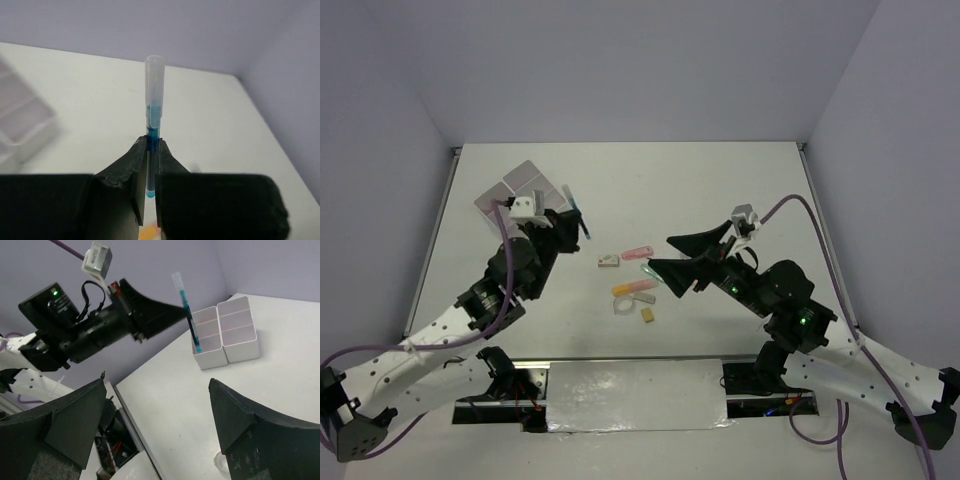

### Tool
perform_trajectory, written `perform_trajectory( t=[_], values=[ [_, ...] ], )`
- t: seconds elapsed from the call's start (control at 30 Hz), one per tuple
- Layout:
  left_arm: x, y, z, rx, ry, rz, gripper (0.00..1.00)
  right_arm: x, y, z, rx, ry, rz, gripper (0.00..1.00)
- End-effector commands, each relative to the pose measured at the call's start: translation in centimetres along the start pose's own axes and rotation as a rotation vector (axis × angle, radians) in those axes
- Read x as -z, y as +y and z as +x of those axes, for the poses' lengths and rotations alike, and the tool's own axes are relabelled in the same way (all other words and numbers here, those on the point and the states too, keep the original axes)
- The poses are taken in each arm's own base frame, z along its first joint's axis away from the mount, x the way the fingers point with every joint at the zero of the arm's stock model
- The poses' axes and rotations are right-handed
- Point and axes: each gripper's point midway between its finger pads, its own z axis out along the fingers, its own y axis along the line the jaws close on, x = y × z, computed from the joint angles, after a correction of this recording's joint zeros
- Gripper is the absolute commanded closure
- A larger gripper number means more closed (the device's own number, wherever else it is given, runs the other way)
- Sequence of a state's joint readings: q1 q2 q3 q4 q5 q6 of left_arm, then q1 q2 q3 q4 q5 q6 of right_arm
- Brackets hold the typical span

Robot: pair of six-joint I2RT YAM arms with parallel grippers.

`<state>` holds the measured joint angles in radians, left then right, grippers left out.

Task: Sort the stationery into containers
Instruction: Place the pen in the storage box.

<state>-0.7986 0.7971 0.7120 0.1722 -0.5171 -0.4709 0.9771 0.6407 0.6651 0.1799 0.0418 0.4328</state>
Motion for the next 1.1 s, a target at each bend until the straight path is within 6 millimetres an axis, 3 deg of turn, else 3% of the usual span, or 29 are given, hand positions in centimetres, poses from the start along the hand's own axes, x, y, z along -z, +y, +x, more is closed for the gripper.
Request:
perform_trajectory(
  t=[0.0, 0.07, 0.17, 0.37, 0.47, 0.53, 0.6, 0.8, 1.07],
  values=[
    [0.8, 9.5, -6.1, -0.012, -0.27, -0.596, 1.0, 0.9, -2.8, 2.6, 0.053, 0.054, 0.09, 0.09],
    [0.8, 12.2, -6.8, 0.025, -0.345, -0.742, 1.0, 1.2, -2.9, 3.0, 0.053, 0.061, 0.085, 0.09],
    [0.9, 18.5, -8.7, 0.121, -0.471, -0.921, 1.0, 1.7, -2.8, 4.0, 0.056, 0.089, 0.067, 0.09],
    [0.7, 23.2, -11.0, 0.099, -0.675, -1.076, 1.0, 2.3, -2.6, 5.0, 0.083, 0.119, 0.029, 0.09],
    [-1.2, 24.2, -12.1, 0.031, -0.668, -1.08, 1.0, 2.1, -2.4, 5.6, 0.096, 0.139, 0.003, 0.09],
    [-2.7, 25.0, -11.6, 0.009, -0.642, -1.073, 1.0, 2.1, -2.5, 6.0, 0.099, 0.149, -0.002, 0.09],
    [-3.0, 25.7, -11.7, 0.016, -0.657, -1.093, 1.0, 1.9, -2.7, 6.2, 0.107, 0.152, 0.003, 0.09],
    [-4.9, 26.8, -10.4, -0.028, -0.65, -1.076, 1.0, 1.8, -2.7, 6.6, 0.133, 0.17, -0.01, 0.09],
    [-5.8, 29.2, -6.5, -0.041, -0.609, -1.107, 0.96, 1.7, -3.5, 6.5, 0.146, 0.175, 0.005, 0.09]
  ],
)
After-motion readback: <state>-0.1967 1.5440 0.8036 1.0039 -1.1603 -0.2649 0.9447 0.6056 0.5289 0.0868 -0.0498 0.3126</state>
